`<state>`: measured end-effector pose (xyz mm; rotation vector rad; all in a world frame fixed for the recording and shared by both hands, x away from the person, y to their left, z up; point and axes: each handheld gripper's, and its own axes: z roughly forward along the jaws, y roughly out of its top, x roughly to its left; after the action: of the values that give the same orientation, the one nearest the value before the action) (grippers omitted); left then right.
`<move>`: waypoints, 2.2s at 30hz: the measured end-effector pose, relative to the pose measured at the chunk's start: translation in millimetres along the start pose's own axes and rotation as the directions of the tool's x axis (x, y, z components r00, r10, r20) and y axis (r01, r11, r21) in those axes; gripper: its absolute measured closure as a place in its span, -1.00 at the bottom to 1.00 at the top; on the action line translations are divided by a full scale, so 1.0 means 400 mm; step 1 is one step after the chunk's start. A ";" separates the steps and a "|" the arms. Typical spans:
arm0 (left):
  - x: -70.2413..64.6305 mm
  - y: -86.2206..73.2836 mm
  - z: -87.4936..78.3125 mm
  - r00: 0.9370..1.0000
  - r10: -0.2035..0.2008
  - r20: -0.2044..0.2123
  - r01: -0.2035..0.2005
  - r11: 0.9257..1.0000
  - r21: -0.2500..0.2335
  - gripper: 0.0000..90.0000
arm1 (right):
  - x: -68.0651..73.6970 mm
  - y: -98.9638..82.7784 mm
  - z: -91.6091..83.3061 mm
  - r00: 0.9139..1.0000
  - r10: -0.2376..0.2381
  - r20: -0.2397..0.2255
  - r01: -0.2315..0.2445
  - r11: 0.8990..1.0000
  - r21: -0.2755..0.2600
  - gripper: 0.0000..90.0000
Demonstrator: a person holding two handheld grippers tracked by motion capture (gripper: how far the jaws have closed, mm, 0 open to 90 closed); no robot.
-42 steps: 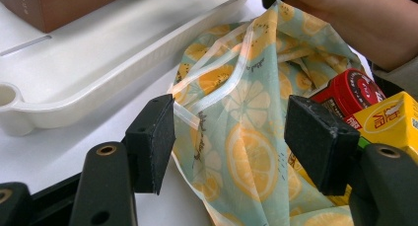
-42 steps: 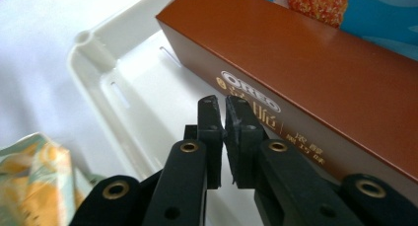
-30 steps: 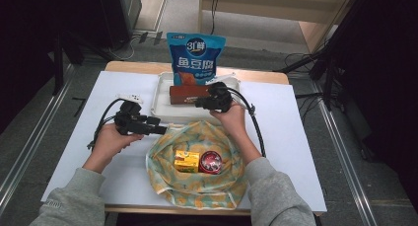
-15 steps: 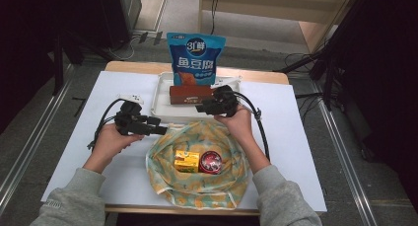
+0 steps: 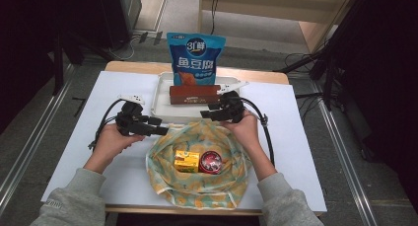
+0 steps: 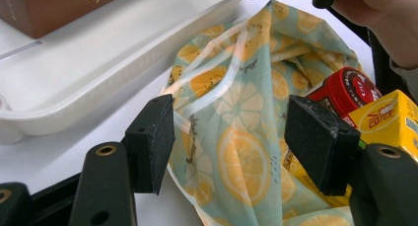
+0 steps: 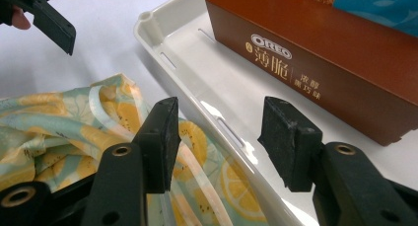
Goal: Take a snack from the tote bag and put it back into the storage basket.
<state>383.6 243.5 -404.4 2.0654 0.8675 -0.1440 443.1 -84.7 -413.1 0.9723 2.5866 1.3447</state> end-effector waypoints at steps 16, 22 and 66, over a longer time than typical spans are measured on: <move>-0.018 0.004 -0.003 1.000 0.022 0.004 -0.022 1.000 -0.004 -0.19 | 0.007 -0.017 -0.017 1.000 0.005 -0.008 -0.005 1.000 0.004 0.03; -0.034 0.007 -0.004 0.999 0.041 0.009 -0.041 0.999 -0.005 -0.19 | 0.009 -0.021 -0.024 1.000 0.002 -0.003 -0.002 1.000 0.019 -0.01; -0.181 -0.003 0.010 0.984 0.168 0.056 -0.169 0.985 0.020 -0.18 | -0.014 -0.047 -0.060 0.999 0.026 0.030 -0.027 1.000 0.014 -0.02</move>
<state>329.4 202.6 -378.9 2.1376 0.6576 -0.1193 430.0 -112.9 -413.7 1.0246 2.5737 1.3089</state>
